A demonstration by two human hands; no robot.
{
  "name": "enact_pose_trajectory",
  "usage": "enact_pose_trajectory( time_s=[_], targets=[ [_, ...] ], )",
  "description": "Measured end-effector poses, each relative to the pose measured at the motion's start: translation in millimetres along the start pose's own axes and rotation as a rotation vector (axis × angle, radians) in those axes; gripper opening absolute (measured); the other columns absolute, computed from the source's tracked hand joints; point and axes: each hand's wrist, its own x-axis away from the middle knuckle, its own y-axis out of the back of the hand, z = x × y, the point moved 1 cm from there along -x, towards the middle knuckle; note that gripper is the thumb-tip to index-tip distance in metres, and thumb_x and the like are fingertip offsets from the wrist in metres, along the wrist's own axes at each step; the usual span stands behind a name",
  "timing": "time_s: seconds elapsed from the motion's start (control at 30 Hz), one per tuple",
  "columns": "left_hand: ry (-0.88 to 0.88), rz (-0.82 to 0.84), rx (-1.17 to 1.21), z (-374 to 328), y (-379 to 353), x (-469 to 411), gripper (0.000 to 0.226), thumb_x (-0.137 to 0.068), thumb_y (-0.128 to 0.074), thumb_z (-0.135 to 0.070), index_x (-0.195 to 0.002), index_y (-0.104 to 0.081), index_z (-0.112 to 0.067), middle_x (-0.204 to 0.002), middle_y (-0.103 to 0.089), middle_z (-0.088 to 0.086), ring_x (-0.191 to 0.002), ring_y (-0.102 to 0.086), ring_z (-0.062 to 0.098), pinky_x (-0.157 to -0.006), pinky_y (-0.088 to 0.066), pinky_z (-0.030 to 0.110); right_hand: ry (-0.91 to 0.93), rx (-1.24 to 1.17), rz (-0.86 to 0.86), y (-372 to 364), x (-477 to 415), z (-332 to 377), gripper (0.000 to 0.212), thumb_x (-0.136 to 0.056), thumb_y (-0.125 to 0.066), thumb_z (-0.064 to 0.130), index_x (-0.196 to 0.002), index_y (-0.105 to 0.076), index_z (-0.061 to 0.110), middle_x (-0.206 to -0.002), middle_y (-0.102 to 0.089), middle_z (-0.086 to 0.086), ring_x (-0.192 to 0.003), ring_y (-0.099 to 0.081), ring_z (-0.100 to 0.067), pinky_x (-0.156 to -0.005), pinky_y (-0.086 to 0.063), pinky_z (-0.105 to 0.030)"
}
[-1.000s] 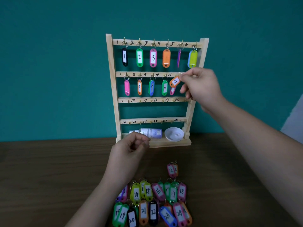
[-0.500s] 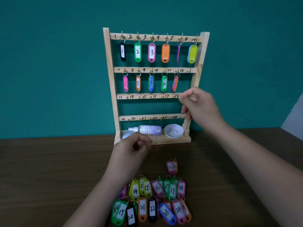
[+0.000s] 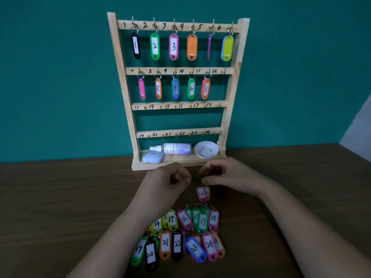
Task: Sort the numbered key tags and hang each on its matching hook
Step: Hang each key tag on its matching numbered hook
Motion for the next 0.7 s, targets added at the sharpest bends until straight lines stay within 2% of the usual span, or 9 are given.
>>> enact_pose_trajectory(
  time_s=[0.1,0.17,0.27,0.4,0.47,0.6,0.7],
  targets=[
    [-0.001,0.014,-0.04,0.5,-3.6,-0.2,0.007,-0.096,-0.074,-0.032,-0.093,-0.075,-0.038,-0.093,-0.068,-0.029,-0.095,-0.062,-0.007,-0.075,-0.046,0.009,0.004,0.078,0.075,-0.2,2.4,-4.1,0.031,-0.085,-0.087,0.047,-0.114,-0.075,0.048,-0.117,-0.072,0.026,-0.107,-0.062,0.008,-0.078,-0.044,-0.012],
    [0.003,0.038,-0.079,0.9,-6.6,-0.8,0.006,-0.096,-0.074,-0.032,-0.094,-0.075,-0.038,-0.088,-0.07,-0.025,-0.094,-0.062,-0.008,-0.074,-0.046,0.008,0.008,0.115,0.076,-0.9,1.9,-5.1,0.03,-0.086,-0.088,0.045,-0.113,-0.075,0.048,-0.115,-0.072,0.026,-0.106,-0.061,0.007,-0.077,-0.043,-0.011],
    [0.0,0.087,-0.138,1.6,-10.4,-0.6,0.006,-0.096,-0.073,-0.033,-0.098,-0.075,-0.039,-0.091,-0.072,-0.024,-0.093,-0.063,-0.009,-0.075,-0.047,0.009,0.016,0.107,0.032,-3.2,1.1,-6.6,0.024,-0.087,-0.088,0.043,-0.108,-0.078,0.042,-0.11,-0.074,0.023,-0.104,-0.062,0.003,-0.083,-0.045,-0.021],
    [0.004,0.115,-0.162,3.4,-12.0,-0.5,0.006,-0.096,-0.073,-0.035,-0.101,-0.074,-0.038,-0.093,-0.072,-0.023,-0.093,-0.063,-0.008,-0.08,-0.053,0.017,0.057,0.159,0.008,-8.0,0.5,-5.2,0.014,-0.09,-0.084,0.041,-0.104,-0.079,0.04,-0.106,-0.074,0.025,-0.103,-0.062,0.005,-0.08,-0.044,-0.022],
    [0.004,0.107,-0.164,4.8,-12.6,-1.1,0.007,-0.096,-0.074,-0.035,-0.102,-0.074,-0.038,-0.093,-0.072,-0.022,-0.093,-0.063,-0.008,-0.077,-0.05,0.013,0.079,0.167,-0.005,-9.5,-0.2,-3.5,0.012,-0.091,-0.083,0.04,-0.103,-0.08,0.039,-0.104,-0.074,0.024,-0.101,-0.062,0.004,-0.079,-0.046,-0.023],
    [0.006,0.087,-0.169,8.7,-14.8,-2.8,0.013,-0.094,-0.076,-0.034,-0.107,-0.074,-0.037,-0.091,-0.071,-0.022,-0.092,-0.062,-0.012,-0.073,-0.046,0.005,0.086,0.157,-0.026,-14.5,-0.9,-1.6,0.016,-0.091,-0.084,0.038,-0.107,-0.08,0.039,-0.1,-0.073,0.013,-0.096,-0.064,-0.007,-0.085,-0.056,-0.04],
    [0.001,0.088,-0.163,10.2,-16.2,-3.5,0.013,-0.094,-0.076,-0.033,-0.106,-0.074,-0.036,-0.09,-0.071,-0.021,-0.093,-0.062,-0.012,-0.074,-0.046,0.004,0.104,0.167,-0.014,-18.1,-2.4,0.6,0.016,-0.094,-0.082,0.035,-0.109,-0.08,0.037,-0.101,-0.073,0.012,-0.098,-0.065,-0.007,-0.087,-0.056,-0.04]
  ],
)
